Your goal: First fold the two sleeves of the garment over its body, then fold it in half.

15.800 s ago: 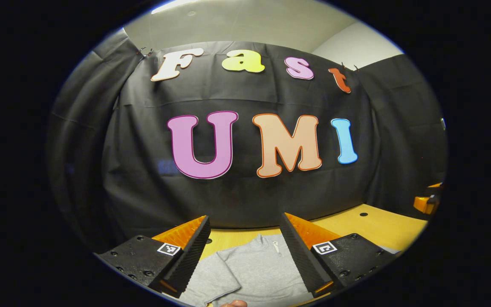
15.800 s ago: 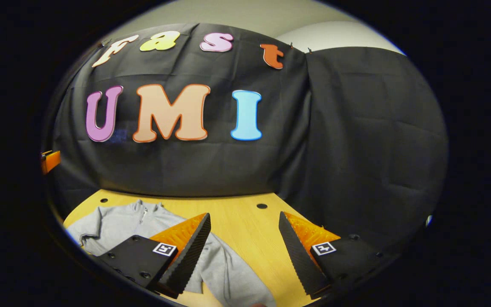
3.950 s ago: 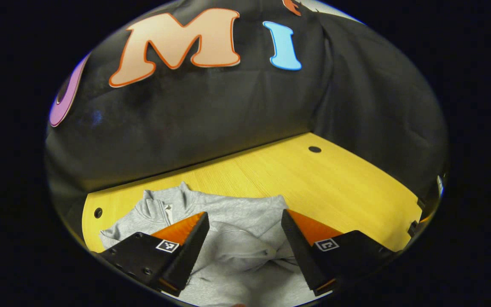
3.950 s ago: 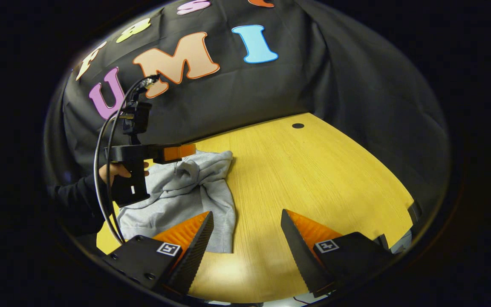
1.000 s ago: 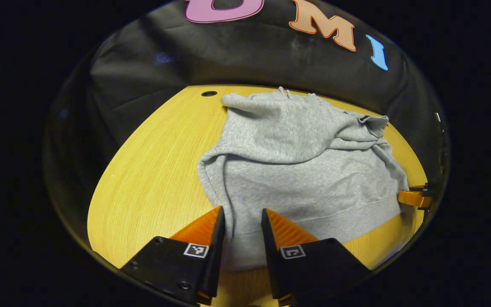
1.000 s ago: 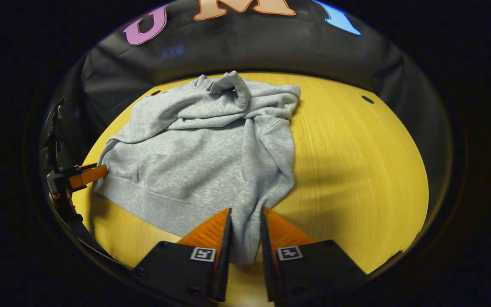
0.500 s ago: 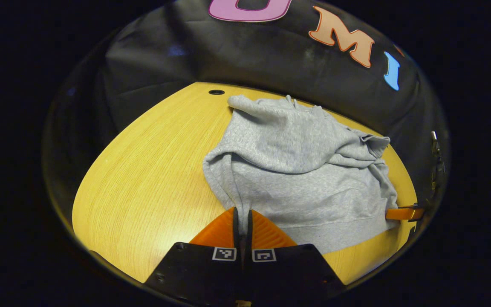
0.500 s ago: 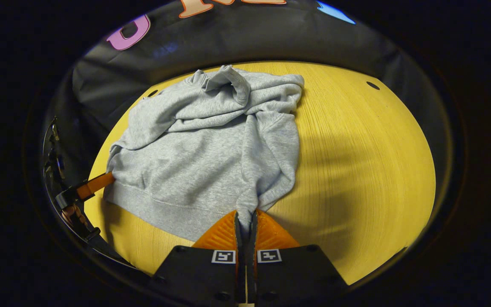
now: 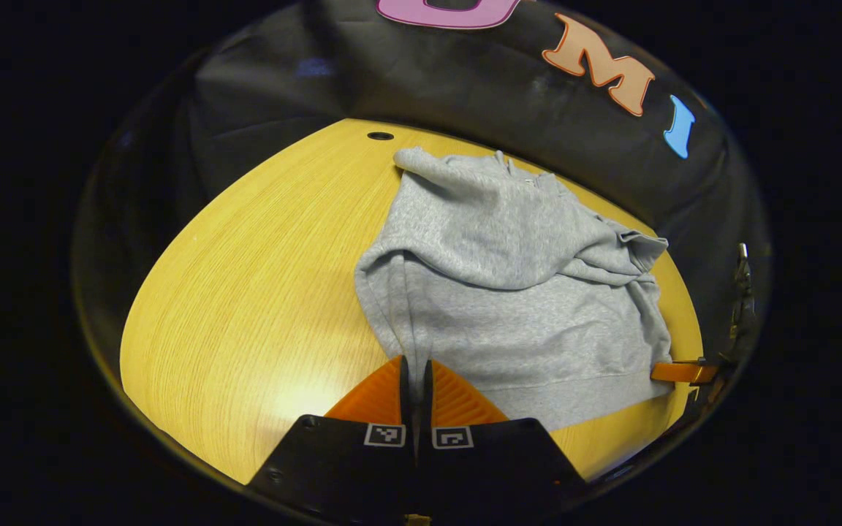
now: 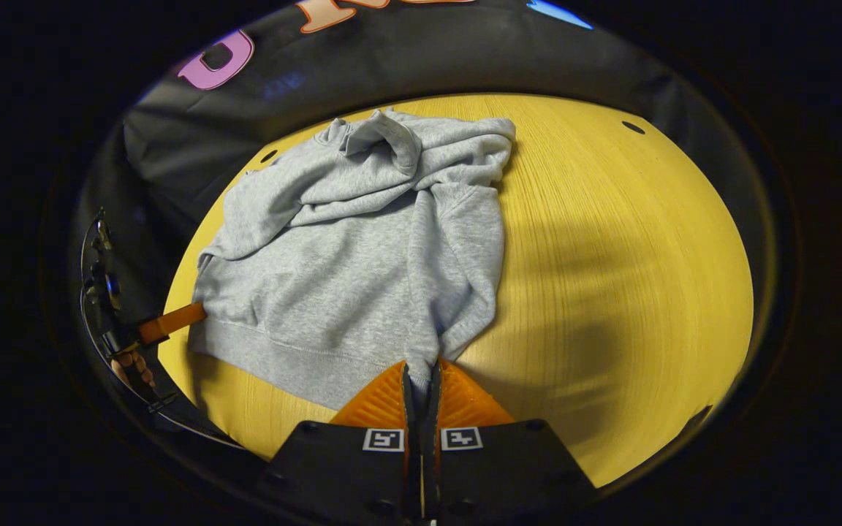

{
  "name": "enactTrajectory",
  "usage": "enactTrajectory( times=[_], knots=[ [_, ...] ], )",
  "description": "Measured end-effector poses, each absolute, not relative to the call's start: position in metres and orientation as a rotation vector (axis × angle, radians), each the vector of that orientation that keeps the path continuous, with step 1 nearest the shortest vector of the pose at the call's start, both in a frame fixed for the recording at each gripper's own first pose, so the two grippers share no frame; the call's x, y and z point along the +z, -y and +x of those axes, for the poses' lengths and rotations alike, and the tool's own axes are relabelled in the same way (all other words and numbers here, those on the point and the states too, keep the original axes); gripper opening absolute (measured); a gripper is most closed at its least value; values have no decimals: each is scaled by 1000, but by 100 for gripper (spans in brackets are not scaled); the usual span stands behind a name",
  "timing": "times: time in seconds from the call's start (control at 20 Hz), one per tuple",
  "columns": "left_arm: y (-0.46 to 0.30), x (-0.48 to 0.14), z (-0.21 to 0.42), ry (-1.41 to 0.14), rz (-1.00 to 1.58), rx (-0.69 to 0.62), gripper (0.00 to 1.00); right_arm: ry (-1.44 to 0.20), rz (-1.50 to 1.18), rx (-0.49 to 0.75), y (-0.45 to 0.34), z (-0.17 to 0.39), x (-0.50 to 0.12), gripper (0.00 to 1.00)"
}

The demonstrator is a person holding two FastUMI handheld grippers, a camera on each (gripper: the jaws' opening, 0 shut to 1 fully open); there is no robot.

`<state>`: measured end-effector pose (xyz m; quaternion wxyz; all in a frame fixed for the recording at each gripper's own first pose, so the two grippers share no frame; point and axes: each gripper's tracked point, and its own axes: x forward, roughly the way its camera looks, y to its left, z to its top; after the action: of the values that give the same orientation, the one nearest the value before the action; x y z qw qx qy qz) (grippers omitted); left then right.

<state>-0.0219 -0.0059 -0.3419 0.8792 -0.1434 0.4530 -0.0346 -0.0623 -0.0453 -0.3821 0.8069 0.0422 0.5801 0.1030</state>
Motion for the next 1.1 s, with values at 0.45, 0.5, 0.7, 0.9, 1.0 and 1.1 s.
enactTrajectory(
  times=[0.45,0.5,0.7,0.9,1.0,1.1],
  knots=[
    [7,-291,6,-860,-326,-114,0,-1095,237,242,28,-32,-322,4],
    [8,-284,10,-848,-333,-118,0,-1085,257,243,27,-26,-315,4],
    [8,-258,31,-797,-340,-130,0,-1035,323,231,27,-2,-292,4],
    [8,-240,51,-754,-346,-140,0,-994,403,221,29,25,-272,4],
    [9,-236,62,-743,-349,-141,0,-980,450,218,28,39,-262,4],
    [9,-231,75,-739,-354,-144,0,-970,486,200,29,58,-258,4]
  ],
)
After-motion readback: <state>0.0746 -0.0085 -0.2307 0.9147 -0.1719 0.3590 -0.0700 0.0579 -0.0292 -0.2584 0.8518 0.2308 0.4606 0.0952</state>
